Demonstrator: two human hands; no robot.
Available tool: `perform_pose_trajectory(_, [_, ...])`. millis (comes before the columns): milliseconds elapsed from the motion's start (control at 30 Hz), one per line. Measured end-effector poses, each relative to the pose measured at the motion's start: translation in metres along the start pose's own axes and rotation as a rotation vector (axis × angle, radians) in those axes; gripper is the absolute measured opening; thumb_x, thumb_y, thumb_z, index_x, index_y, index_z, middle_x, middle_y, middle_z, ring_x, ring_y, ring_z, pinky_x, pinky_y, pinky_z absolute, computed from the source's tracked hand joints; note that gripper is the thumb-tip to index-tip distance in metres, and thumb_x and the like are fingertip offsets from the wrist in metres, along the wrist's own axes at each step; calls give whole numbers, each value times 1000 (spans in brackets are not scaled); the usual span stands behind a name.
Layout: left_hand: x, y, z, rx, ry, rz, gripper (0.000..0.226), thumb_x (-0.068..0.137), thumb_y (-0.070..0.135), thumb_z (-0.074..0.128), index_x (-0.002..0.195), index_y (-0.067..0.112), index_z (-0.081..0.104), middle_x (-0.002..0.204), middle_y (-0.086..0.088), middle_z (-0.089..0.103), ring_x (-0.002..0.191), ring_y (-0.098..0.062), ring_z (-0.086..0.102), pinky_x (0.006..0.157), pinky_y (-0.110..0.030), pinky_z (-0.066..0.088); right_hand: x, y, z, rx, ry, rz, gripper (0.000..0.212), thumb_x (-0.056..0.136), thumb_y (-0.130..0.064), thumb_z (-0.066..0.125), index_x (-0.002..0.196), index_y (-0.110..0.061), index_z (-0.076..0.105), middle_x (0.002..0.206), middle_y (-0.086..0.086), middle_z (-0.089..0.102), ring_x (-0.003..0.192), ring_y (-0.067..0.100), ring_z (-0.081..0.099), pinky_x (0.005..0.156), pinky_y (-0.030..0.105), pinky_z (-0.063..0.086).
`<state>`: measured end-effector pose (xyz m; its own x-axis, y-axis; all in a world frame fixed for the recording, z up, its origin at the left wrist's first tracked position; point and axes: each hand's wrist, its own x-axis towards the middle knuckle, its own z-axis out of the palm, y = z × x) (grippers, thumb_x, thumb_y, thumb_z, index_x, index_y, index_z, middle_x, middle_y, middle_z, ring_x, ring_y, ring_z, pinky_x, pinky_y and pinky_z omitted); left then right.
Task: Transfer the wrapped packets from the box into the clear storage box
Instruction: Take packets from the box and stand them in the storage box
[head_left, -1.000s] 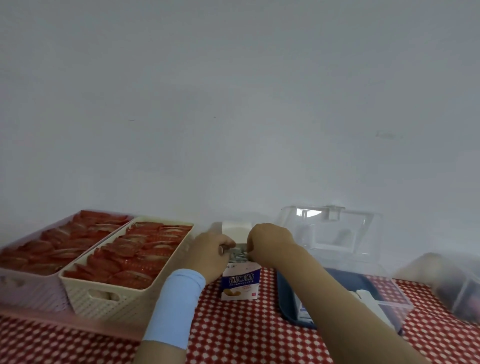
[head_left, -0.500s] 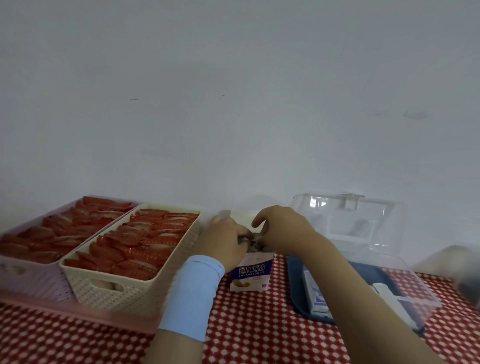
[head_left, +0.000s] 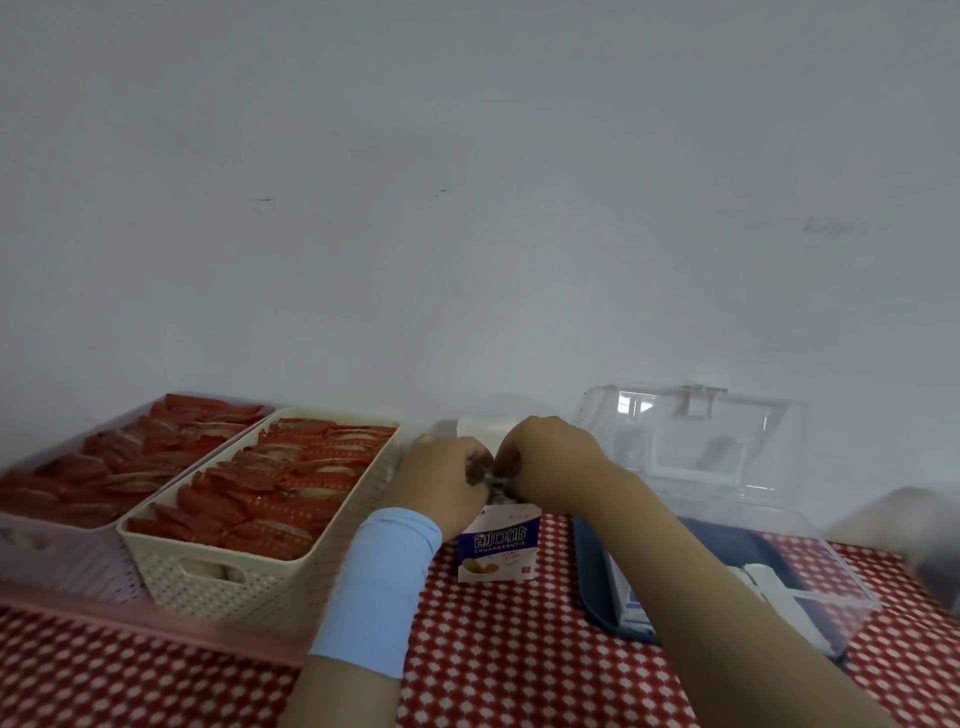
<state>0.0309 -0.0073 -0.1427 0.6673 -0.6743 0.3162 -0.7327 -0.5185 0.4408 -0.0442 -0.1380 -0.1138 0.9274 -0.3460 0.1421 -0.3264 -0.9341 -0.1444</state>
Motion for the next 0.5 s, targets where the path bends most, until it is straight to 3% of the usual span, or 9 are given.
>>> perform_pose_trajectory(133, [2, -2, 2, 11, 23, 1, 32, 92, 28, 58, 123, 32, 63, 108, 10, 70, 105, -12, 56, 83, -22, 40, -5, 12, -14, 148, 118, -3, 26, 87, -14, 69, 108, -26, 76, 102, -9, 73, 92, 8, 65, 81, 23, 54])
perform_pose_trajectory(200, [1, -1, 0, -32, 20, 14, 30, 94, 37, 58, 124, 33, 62, 109, 14, 70, 106, -11, 57, 85, -22, 40, -10, 15, -19, 210, 156, -30, 23, 90, -13, 66, 107, -24, 77, 100, -8, 73, 82, 1, 61, 71, 15, 48])
perform_pose_trajectory(300, [-3, 4, -4, -74, 72, 51, 13, 95, 43, 58, 98, 36, 68, 92, 15, 67, 90, -8, 59, 69, -20, 38, -15, 15, -17, 354, 211, -51, 22, 94, -11, 61, 102, -26, 75, 93, -13, 68, 75, -5, 56, 66, 10, 42])
perform_pose_trajectory(367, [-4, 6, -5, -163, 76, 45, 15, 95, 37, 60, 81, 34, 64, 78, 12, 66, 74, -6, 59, 61, -20, 37, -17, 14, -12, 444, 248, -63, 24, 95, -10, 59, 98, -29, 72, 92, -16, 67, 78, -6, 57, 65, 7, 41])
perform_pose_trajectory(433, [-5, 7, -6, -219, 56, 41, 12, 95, 34, 61, 84, 32, 66, 78, 10, 68, 69, -3, 58, 59, -14, 37, -19, 13, -7, 510, 260, -83, 23, 95, -10, 60, 95, -30, 70, 91, -17, 67, 79, -6, 59, 66, 7, 43])
perform_pose_trajectory(500, [-4, 6, -8, -288, 40, 24, 8, 94, 34, 64, 96, 28, 69, 89, 13, 68, 77, 2, 58, 61, -4, 40, -22, 15, -6, 592, 298, -76, 25, 94, -9, 62, 90, -33, 69, 86, -17, 69, 78, -6, 61, 67, 9, 46])
